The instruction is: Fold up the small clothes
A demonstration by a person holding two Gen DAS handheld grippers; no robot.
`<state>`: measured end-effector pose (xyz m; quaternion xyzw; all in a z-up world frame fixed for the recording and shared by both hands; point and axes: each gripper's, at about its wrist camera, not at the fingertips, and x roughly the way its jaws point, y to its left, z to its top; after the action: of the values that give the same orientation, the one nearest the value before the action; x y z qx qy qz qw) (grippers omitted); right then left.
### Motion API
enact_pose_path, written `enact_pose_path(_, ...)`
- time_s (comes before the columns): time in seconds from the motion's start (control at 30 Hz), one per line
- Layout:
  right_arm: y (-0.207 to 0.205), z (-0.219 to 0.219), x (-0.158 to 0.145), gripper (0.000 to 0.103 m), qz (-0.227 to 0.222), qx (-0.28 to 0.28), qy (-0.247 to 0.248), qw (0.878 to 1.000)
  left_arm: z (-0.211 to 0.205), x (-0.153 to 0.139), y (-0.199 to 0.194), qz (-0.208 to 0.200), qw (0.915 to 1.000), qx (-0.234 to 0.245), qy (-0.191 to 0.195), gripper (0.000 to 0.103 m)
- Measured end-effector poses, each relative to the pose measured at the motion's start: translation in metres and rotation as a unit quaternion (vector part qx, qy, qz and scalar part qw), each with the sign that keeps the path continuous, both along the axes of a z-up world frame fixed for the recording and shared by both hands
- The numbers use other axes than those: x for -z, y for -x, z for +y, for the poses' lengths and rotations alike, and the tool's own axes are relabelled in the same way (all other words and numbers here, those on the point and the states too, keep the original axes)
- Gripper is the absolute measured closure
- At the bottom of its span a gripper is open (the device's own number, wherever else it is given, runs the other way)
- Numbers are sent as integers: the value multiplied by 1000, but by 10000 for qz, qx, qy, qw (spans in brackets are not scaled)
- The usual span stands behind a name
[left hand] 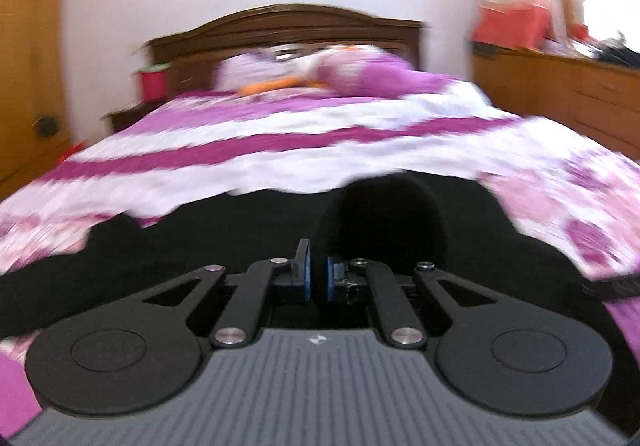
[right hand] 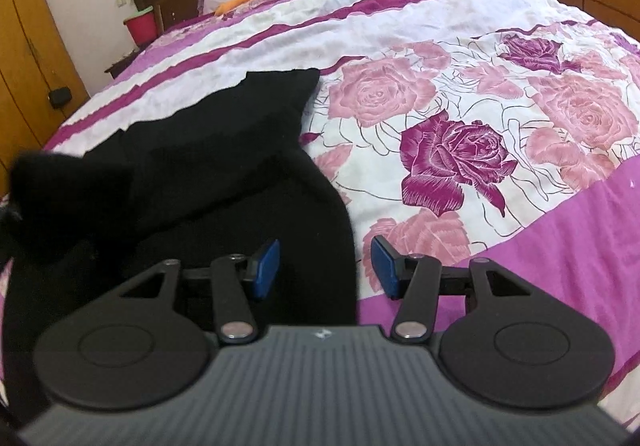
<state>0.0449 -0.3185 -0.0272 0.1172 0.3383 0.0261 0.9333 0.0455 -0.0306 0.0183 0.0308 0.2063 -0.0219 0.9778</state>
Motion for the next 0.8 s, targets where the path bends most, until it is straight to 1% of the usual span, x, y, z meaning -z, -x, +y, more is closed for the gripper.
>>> enact_pose_path(0.1,-1,4,2,50,8,-25,153,9999,36,6,-13,261,9981,-522,187,94)
enact_pose_path(0.2,-2,7,4,50,30,-48,285,9996,65,14,-19,449,9941,-964,236,94)
enact_pose_path(0.3,-2,9,4,50,43,-66,373,9993,94,20,-14,622,9909,-1140,344,94)
enact_pose_path(0.37,-3,10,5,50,66,-66,414,9991,111,23,-11,707,9887,-1222,497,94)
enact_pose_path(0.43,-4,11,4,50,91,-59,456,9989,124,22,-4,718,9872,-1195,775,94)
enact_pose_path(0.5,-4,12,1,50,87,-27,460,9989,134,21,-1,726,9847,-1057,1176,93)
enact_pose_path(0.57,-4,14,-4,50,-23,-26,423,9991,135,19,2,781,9813,-801,1568,93)
enact_pose_path(0.67,-7,20,-9,50,-140,-164,592,9980,127,20,-1,889,9761,-420,1941,92)
enact_pose_path(0.73,-11,24,-10,50,-182,-237,832,9961,120,23,-4,1029,9705,-230,2167,83)
enact_pose_path(0.8,-17,29,-10,50,-274,-380,1083,9930,112,29,-13,1275,9647,-53,2305,54)
